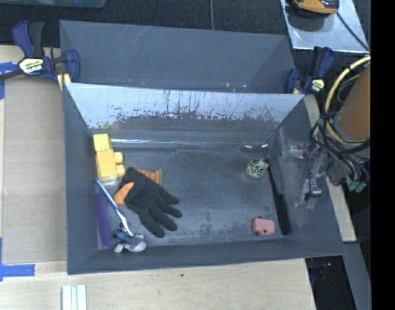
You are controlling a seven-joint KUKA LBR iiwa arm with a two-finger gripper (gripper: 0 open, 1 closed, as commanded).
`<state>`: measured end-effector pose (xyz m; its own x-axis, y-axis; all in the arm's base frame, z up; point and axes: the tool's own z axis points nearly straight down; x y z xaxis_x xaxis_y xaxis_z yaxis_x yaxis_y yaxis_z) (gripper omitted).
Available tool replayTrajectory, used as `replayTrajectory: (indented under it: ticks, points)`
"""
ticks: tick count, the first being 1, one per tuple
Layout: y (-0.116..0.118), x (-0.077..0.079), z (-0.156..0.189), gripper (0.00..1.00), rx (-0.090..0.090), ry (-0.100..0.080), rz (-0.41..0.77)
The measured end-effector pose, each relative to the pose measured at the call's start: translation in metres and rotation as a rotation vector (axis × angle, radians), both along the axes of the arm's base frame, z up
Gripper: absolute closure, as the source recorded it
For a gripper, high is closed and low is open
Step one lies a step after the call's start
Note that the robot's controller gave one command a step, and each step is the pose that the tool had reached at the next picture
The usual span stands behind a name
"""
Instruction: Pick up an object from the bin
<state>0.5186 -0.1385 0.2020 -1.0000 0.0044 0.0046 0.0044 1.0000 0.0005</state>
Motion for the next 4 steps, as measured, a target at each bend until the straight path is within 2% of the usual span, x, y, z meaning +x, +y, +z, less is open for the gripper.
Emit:
replayTrajectory:
  ticks: [1, 2, 3, 4]
  points:
    - [0.001, 0.002, 0.005, 0.00, -0.002, -0.009, 0.004]
    - [0.004, 0.051, -0.062, 0.00, -0.002, -0.015, -0.135]
    - [-0.001, 0.021, -0.072, 0.00, -0.003, -0.012, 0.134]
    - [-0.004, 0.057, -0.081, 0.00, -0.003, -0.017, 0.054]
